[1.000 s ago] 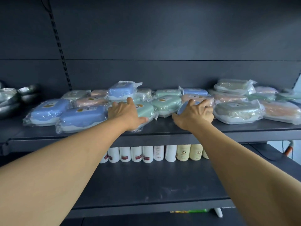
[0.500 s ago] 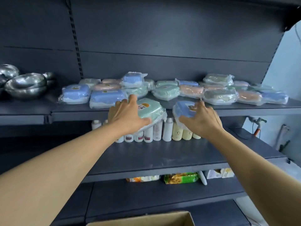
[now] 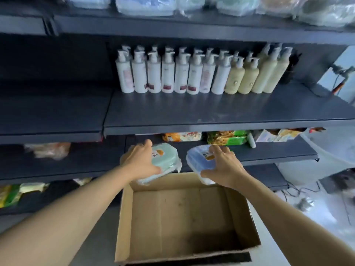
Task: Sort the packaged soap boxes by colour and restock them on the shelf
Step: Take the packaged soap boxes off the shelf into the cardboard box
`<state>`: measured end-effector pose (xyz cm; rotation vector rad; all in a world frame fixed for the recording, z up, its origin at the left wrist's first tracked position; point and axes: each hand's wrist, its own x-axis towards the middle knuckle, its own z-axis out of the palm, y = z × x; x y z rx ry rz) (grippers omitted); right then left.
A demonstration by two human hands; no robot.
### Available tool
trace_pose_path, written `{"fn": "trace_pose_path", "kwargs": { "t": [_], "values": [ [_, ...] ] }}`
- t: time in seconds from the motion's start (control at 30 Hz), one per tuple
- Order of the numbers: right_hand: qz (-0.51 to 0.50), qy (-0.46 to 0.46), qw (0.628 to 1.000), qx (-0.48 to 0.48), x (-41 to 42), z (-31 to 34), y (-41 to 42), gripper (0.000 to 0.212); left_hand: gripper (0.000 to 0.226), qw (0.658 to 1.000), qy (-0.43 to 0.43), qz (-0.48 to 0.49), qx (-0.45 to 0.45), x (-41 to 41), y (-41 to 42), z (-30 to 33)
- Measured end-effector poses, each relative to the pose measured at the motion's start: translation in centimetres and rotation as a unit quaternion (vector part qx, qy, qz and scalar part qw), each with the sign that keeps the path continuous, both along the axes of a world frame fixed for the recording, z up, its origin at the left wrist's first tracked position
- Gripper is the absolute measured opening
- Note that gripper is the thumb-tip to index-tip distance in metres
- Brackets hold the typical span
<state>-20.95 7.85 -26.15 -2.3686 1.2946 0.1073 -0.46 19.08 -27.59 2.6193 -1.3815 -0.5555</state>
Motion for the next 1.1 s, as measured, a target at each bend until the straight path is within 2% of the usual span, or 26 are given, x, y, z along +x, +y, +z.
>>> {"fn": "trace_pose_path", "kwargs": {
  "t": [0.2, 0.37, 0.47, 0.57, 0.73, 0.93, 1.0, 1.1],
  "values": [
    [0.027, 0.053, 0.996, 0.069, 1.8, -12.1, 0.0, 0.081, 0.071, 0.992, 0.054, 0.087, 0.075, -0.4, 1.2, -13.3],
    [0.087, 0.114, 0.984, 0.102, 2.8, -22.3, -0.4, 0.087, 0.072, 0.981, 0.051, 0.101, 0.158, -1.2, 1.6, -23.6],
    [0.126, 0.124, 0.978, 0.111, 3.9, -27.6, -0.9, 0.089, 0.072, 0.974, 0.095, 0.125, 0.163, -0.6, 1.4, -29.2],
    [0.152, 0.100, 0.978, 0.104, 5.1, -32.1, -1.7, 0.091, 0.072, 0.978, 0.050, 0.130, 0.157, 0.1, 0.8, -33.8],
    [0.227, 0.068, 0.969, 0.072, 7.0, -37.9, -2.7, 0.095, 0.072, 0.973, -0.051, 0.160, 0.156, 1.2, 0.2, -39.1],
    [0.254, 0.065, 0.964, 0.053, 8.3, -42.1, -3.1, 0.093, 0.067, 0.972, -0.093, 0.185, 0.108, 1.6, -0.8, -41.8],
    [0.257, 0.072, 0.962, 0.062, 8.4, -42.9, -3.1, 0.093, 0.065, 0.972, -0.089, 0.184, 0.116, 1.2, -0.4, -42.1],
    [0.247, 0.066, 0.964, 0.072, 8.2, -43.0, -3.0, 0.095, 0.069, 0.961, -0.032, 0.243, 0.125, 0.3, 0.8, -42.3]
  ]
}}
